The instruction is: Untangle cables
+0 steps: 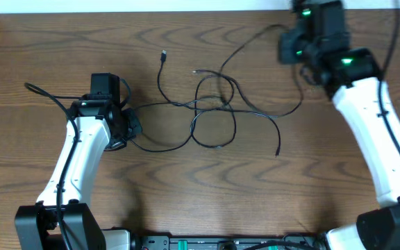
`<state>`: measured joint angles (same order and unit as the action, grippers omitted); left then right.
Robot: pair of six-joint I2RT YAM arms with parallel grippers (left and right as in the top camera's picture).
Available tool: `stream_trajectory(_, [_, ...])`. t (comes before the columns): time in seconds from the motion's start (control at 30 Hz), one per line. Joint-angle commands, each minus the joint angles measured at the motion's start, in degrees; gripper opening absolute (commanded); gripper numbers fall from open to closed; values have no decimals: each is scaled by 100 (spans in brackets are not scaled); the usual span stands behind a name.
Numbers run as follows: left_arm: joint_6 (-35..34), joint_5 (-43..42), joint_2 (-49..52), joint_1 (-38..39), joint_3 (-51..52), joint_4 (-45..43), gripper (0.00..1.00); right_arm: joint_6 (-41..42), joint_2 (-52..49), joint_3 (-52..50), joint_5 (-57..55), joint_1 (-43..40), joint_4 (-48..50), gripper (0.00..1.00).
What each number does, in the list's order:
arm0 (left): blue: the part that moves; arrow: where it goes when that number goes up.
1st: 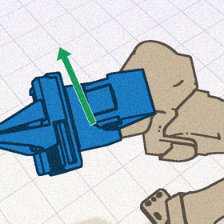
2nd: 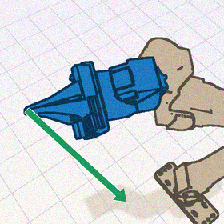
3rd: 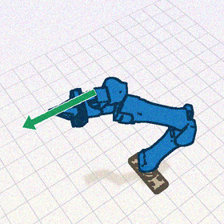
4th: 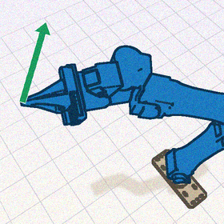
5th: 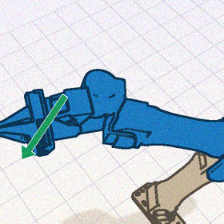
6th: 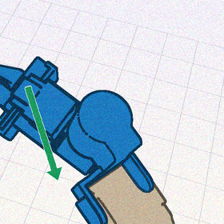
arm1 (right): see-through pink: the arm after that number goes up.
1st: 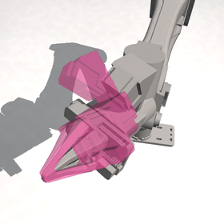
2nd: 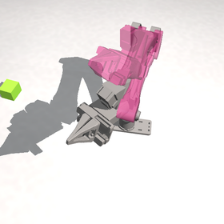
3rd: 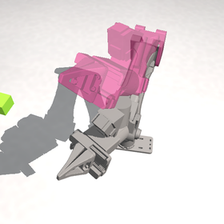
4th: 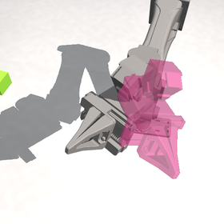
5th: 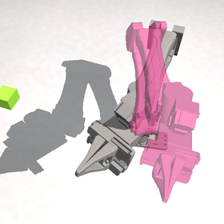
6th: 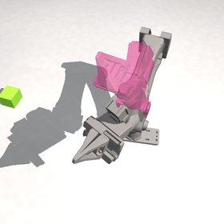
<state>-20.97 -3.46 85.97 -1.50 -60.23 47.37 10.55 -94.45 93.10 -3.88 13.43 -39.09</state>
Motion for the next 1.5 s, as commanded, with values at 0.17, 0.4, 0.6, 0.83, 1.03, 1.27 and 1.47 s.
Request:
stream_trajectory(0.17, [-26, 98, -153, -33, -151, -35, 7, 487, 28, 61, -671, -986, -52, 1])
stream_trajectory(0.4, [-7, 96, -710, -37, -1172, -74, 7, 901, -52, 48, -1423, -1268, -262, 1])
stream_trajectory(0.6, [-7, -42, -1172, -37, -2179, -98, 7, 452, -203, 48, -422, -1296, -142, 1])
stream_trajectory(0.83, [4, -1250, -1451, -37, -2396, -330, 7, -621, -444, 48, 2426, -1040, -125, 49])
stream_trajectory(1.03, [501, -2258, -1388, -37, -2393, -286, 8, -1303, -782, 48, 3600, -363, -551, 66])
stream_trajectory(1.27, [636, -3377, -1386, -37, -2393, -638, 8, -1384, -1263, 48, 3598, 675, -656, 77])
stream_trajectory(1.47, [468, -4498, -1386, -37, -2393, -1414, 7, -1032, -1633, 48, 3602, 1309, -179, 82])
